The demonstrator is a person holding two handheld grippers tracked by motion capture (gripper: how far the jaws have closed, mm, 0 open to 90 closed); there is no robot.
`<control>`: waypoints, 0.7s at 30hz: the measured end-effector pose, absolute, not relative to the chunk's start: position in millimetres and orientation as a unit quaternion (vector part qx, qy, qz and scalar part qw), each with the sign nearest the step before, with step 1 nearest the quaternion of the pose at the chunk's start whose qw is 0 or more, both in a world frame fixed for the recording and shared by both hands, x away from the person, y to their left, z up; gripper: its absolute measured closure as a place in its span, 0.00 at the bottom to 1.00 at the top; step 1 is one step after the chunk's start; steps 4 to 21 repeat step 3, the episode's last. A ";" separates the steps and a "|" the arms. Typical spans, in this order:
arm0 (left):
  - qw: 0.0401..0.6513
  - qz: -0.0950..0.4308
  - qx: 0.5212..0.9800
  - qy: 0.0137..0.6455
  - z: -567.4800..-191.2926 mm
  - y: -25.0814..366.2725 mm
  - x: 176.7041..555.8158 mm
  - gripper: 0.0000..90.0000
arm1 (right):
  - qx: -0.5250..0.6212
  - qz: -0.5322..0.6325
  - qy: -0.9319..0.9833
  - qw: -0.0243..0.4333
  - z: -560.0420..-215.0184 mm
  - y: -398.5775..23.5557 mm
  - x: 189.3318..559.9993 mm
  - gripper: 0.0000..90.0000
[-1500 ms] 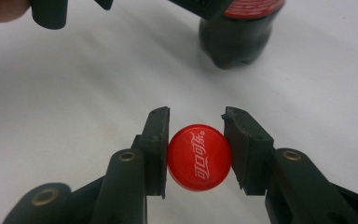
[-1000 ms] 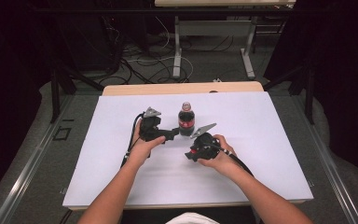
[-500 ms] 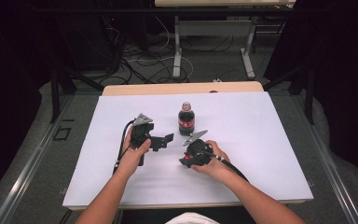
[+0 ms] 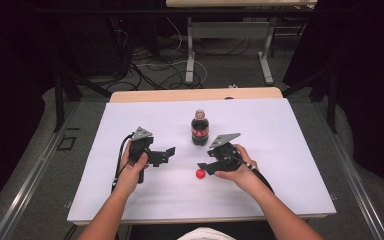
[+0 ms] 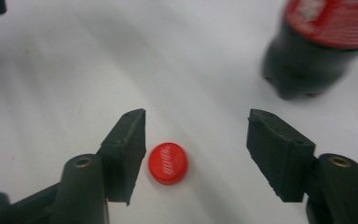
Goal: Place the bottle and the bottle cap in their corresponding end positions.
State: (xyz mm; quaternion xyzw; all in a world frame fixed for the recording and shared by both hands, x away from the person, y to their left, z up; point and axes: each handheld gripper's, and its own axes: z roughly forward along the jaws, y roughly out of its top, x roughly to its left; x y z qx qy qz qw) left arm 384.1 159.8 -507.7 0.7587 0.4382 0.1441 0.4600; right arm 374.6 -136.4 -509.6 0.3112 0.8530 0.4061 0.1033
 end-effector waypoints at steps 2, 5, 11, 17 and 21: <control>0.452 0.153 0.761 0.440 -507.5 167.0 381.1 0.01 | 0.338 0.420 0.834 0.117 -504.1 -151.8 374.3 0.33; 0.451 0.157 0.759 0.442 -507.6 170.3 379.8 0.01 | 0.347 0.423 0.827 0.128 -502.6 -160.1 374.8 0.29; 0.451 0.157 0.759 0.442 -507.6 170.3 379.8 0.01 | 0.347 0.423 0.827 0.128 -502.6 -160.1 374.8 0.29; 0.451 0.157 0.759 0.442 -507.6 170.3 379.8 0.01 | 0.347 0.423 0.827 0.128 -502.6 -160.1 374.8 0.29; 0.451 0.157 0.759 0.442 -507.6 170.3 379.8 0.01 | 0.347 0.423 0.827 0.128 -502.6 -160.1 374.8 0.29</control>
